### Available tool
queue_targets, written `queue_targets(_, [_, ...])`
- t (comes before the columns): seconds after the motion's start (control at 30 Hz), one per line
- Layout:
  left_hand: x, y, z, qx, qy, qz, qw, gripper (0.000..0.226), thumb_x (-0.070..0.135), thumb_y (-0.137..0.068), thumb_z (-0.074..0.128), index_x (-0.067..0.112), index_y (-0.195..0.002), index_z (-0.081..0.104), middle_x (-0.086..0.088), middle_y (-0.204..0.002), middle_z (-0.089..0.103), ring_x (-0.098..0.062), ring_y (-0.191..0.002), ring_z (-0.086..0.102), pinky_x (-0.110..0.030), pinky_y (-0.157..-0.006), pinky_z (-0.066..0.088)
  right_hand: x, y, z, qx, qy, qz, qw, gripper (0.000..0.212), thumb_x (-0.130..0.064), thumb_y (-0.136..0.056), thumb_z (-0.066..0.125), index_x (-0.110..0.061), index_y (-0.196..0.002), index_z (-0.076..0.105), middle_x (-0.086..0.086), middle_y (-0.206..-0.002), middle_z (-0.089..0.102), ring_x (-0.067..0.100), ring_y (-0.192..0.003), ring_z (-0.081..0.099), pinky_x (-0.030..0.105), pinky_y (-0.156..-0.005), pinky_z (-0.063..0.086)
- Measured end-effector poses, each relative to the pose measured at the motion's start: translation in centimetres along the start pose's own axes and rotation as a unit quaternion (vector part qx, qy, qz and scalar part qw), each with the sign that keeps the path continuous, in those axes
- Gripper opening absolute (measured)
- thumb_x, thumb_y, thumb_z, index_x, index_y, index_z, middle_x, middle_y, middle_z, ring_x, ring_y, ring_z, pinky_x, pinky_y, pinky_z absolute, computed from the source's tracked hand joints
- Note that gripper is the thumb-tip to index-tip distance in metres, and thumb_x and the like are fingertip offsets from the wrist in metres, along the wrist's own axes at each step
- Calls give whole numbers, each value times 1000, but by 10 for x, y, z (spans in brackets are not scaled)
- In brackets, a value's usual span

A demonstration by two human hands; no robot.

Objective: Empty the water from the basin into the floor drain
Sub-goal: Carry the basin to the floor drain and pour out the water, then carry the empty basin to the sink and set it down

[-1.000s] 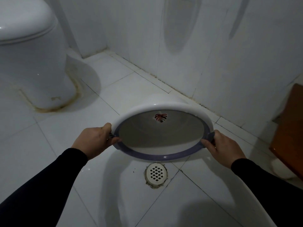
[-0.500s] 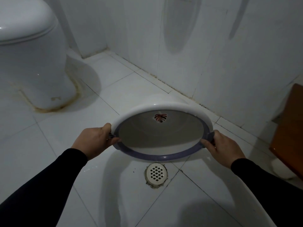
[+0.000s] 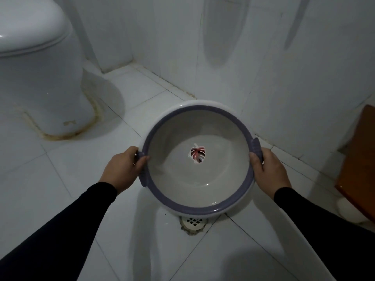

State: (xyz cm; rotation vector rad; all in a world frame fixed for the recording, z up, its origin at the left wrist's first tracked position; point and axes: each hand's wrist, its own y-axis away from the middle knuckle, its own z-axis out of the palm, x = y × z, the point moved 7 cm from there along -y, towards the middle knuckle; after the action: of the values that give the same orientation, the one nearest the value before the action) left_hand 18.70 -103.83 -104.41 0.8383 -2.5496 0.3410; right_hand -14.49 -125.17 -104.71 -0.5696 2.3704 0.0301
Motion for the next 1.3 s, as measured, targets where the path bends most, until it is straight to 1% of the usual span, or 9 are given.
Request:
queue_targets(0.3, [-6,-6,5,33,94,-91,991,23,40,-96,47,20,-102,56,2,-78,62,-19,-69,57,-30,-60,39,-10,-9,10,-5,-67,59,996,42,-52,-96,35,-19,-109,58,0,-94,62,17,-85,60,27,-66,41])
queue_targets(0.47, [-14,-9,9,46,131,-129,982,31,38,-96,45,14,-109,61,-3,-94,65,-24,-85,57,-31,-72,39,-14,-12,15,-6,-123,95,988,40,-58,-94,31,-28,-97,58,-8,-88,64,2,-79,58,21,-59,41])
queue_targets(0.67, [-27,-17,12,46,219,-194,955,34,38,-92,46,13,-105,66,-6,-100,69,-25,-90,62,-36,-76,49,-19,-28,31,-38,-190,159,968,69,-68,-89,22,-21,-117,64,-2,-108,65,17,-99,61,29,-83,47])
queue_targets(0.8, [-34,-29,3,73,253,-225,938,33,32,-90,48,9,-106,67,-8,-102,69,-27,-92,63,-40,-82,53,-31,-48,41,-52,-218,167,960,50,-59,-91,36,-25,-83,71,-7,-83,71,9,-75,64,24,-59,44])
queue_targets(0.9, [-39,-40,-10,97,283,-243,923,34,31,-88,52,10,-111,65,-8,-104,68,-27,-92,65,-40,-83,54,-42,-66,46,-59,-230,169,957,52,-55,-86,50,-7,-81,69,12,-79,71,18,-67,61,26,-60,46])
queue_targets(0.97, [-41,-49,-22,107,299,-247,916,34,32,-86,55,11,-111,66,-10,-103,70,-28,-91,66,-43,-84,55,-55,-79,45,-53,-235,163,957,48,-50,-84,52,-4,-84,68,16,-85,71,21,-68,61,30,-62,48])
queue_targets(1.1, [-36,-64,-67,128,321,-245,906,32,35,-83,57,13,-104,67,-14,-97,71,-32,-89,68,-48,-84,56,-97,-105,29,-31,-241,139,960,31,-42,-86,54,-17,-80,71,1,-80,72,18,-67,63,26,-58,50])
queue_targets(1.23, [-15,-78,-141,145,338,-243,898,26,27,-85,59,9,-102,67,-14,-93,72,-30,-84,68,-42,-79,56,-159,-124,-10,-33,-249,132,959,39,-43,-85,55,-7,-85,69,14,-88,72,23,-71,62,40,-71,55])
queue_targets(1.3, [0,-87,-191,151,340,-251,894,29,23,-85,60,8,-108,68,-14,-95,72,-28,-82,67,-39,-78,56,-198,-131,-41,-33,-250,129,959,38,-43,-86,54,-7,-84,68,15,-87,71,23,-70,60,36,-68,52])
